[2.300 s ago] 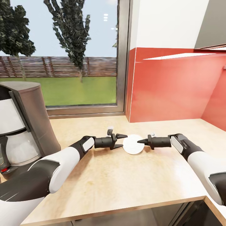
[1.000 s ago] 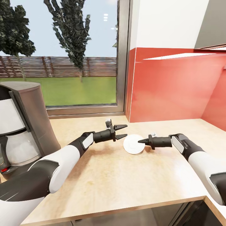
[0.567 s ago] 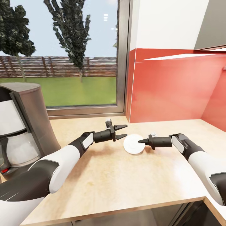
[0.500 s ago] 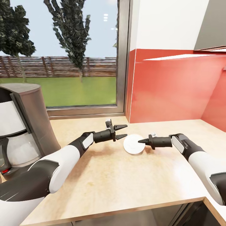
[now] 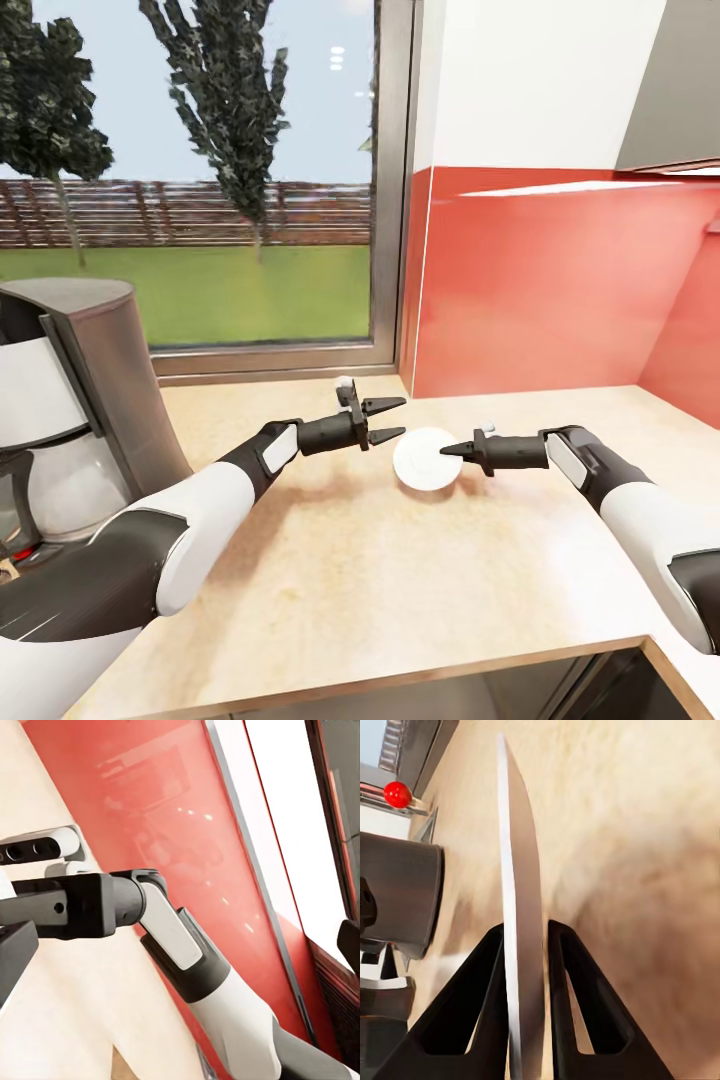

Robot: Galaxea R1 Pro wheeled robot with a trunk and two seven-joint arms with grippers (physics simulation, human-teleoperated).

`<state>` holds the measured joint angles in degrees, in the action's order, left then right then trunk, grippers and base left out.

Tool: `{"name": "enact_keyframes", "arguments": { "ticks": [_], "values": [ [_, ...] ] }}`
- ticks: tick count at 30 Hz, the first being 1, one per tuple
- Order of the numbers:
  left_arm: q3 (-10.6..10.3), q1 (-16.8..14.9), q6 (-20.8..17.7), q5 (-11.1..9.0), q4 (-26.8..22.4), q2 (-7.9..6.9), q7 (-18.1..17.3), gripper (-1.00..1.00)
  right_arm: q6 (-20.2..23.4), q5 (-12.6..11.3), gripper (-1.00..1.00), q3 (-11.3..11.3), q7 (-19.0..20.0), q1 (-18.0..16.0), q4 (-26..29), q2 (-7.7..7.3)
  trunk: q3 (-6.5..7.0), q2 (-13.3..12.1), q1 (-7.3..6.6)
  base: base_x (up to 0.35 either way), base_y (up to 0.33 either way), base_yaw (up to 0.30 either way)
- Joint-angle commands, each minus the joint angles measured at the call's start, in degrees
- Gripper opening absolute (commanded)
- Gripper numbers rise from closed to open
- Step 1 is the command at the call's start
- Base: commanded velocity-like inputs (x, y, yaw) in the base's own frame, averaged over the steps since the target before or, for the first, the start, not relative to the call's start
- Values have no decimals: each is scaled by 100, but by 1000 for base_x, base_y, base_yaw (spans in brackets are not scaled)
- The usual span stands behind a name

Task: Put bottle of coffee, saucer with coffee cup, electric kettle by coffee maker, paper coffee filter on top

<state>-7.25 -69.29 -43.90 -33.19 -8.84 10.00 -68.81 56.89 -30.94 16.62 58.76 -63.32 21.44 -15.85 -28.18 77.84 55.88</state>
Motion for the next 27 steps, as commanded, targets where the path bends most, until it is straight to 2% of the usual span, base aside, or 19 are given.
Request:
{"name": "enact_keyframes", "arguments": {
  "ticks": [1,6,10,27],
  "values": [
    [-41,-6,-40,-47,5,0,-10,100,24,-18,-100,26,31,-5,1,-6,12,-38,-23,0,0,0],
    [-40,-6,-40,-47,8,0,-10,100,24,-18,-100,26,31,-5,0,-6,48,-118,-67,0,0,0],
    [-42,-6,-40,-47,13,0,-10,100,23,-18,-100,26,31,-5,-6,-6,120,-279,-154,0,0,0],
    [-39,-6,-40,-47,14,0,-10,100,-1,-13,-100,22,22,-5,-44,-23,120,-279,-154,0,0,0]
  ]
}}
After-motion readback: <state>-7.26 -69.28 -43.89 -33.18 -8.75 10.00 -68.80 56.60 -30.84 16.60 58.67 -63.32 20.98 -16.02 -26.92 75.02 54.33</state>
